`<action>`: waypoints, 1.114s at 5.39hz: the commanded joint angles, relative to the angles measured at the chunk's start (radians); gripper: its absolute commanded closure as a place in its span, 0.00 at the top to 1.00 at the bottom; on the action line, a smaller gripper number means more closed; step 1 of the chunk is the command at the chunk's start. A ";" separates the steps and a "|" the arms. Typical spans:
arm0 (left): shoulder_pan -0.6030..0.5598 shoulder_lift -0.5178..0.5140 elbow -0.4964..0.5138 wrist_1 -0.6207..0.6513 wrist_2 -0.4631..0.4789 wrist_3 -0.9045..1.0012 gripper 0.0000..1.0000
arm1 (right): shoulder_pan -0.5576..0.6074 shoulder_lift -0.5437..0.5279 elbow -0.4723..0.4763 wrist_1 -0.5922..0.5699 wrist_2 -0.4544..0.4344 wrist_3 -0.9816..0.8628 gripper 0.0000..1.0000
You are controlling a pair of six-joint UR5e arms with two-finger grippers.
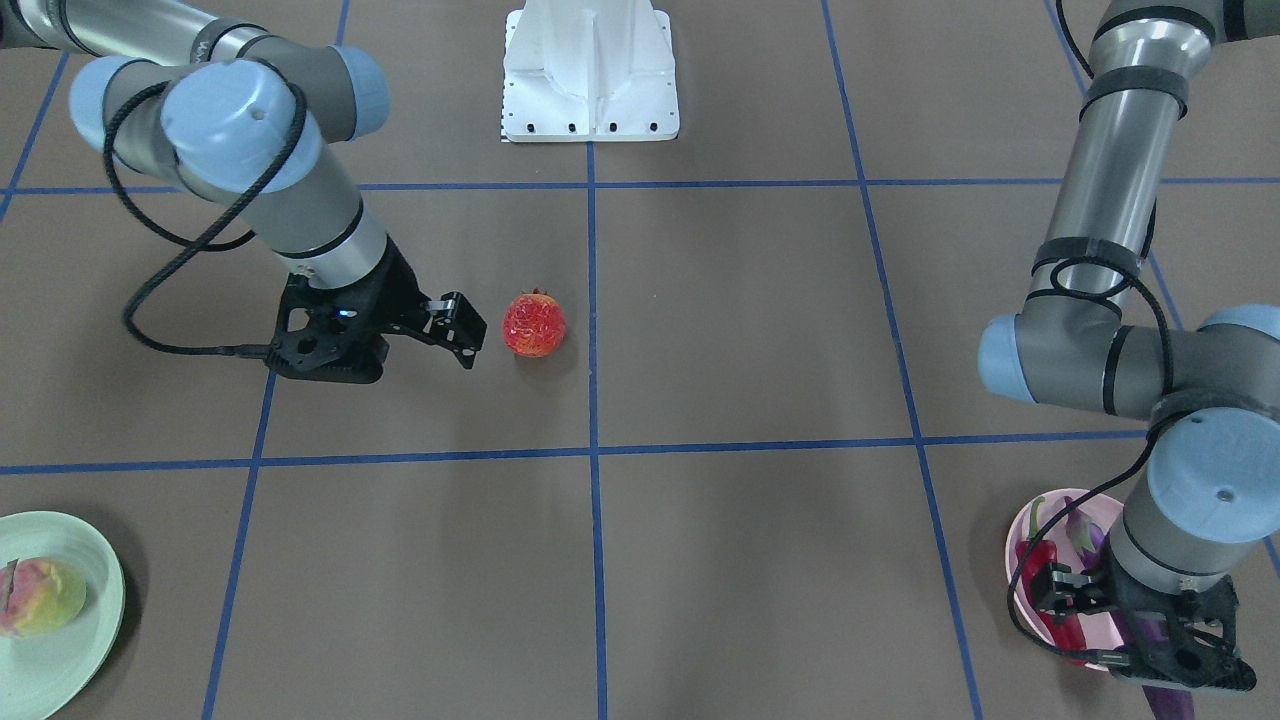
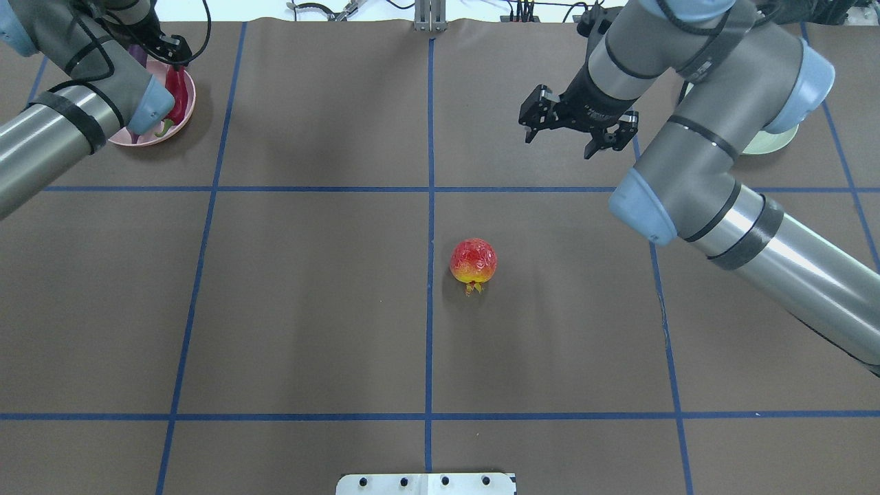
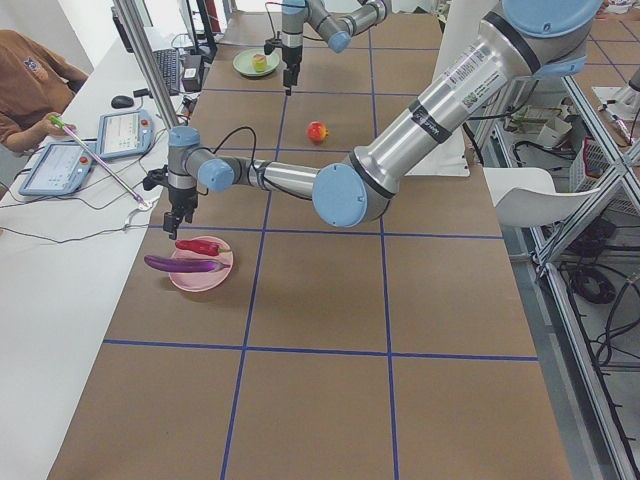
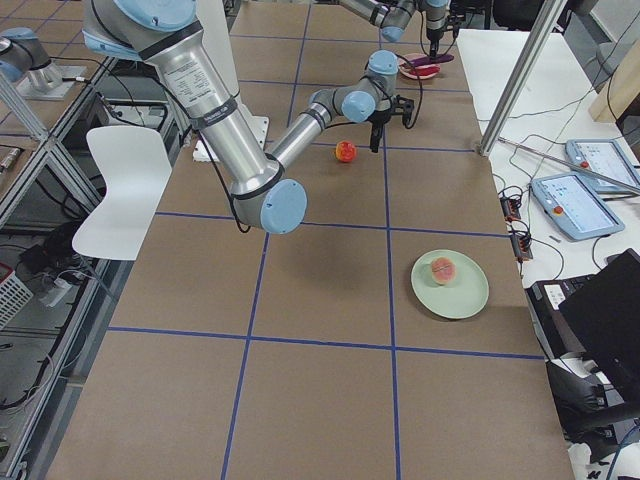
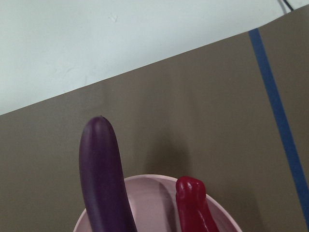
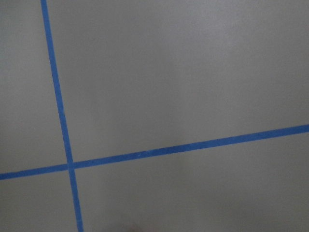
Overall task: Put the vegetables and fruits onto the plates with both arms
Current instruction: 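Move the right gripper to the red apple and grasp it while the left arm withdraws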
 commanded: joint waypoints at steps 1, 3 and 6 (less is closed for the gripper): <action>-0.001 0.000 -0.045 0.035 -0.037 -0.010 1.00 | -0.096 0.060 -0.035 -0.002 -0.070 0.067 1.00; -0.001 0.002 -0.079 0.058 -0.069 -0.038 1.00 | -0.159 0.074 -0.087 0.004 -0.131 0.067 1.00; -0.001 0.002 -0.085 0.060 -0.069 -0.043 1.00 | -0.189 0.077 -0.130 0.001 -0.141 0.064 1.00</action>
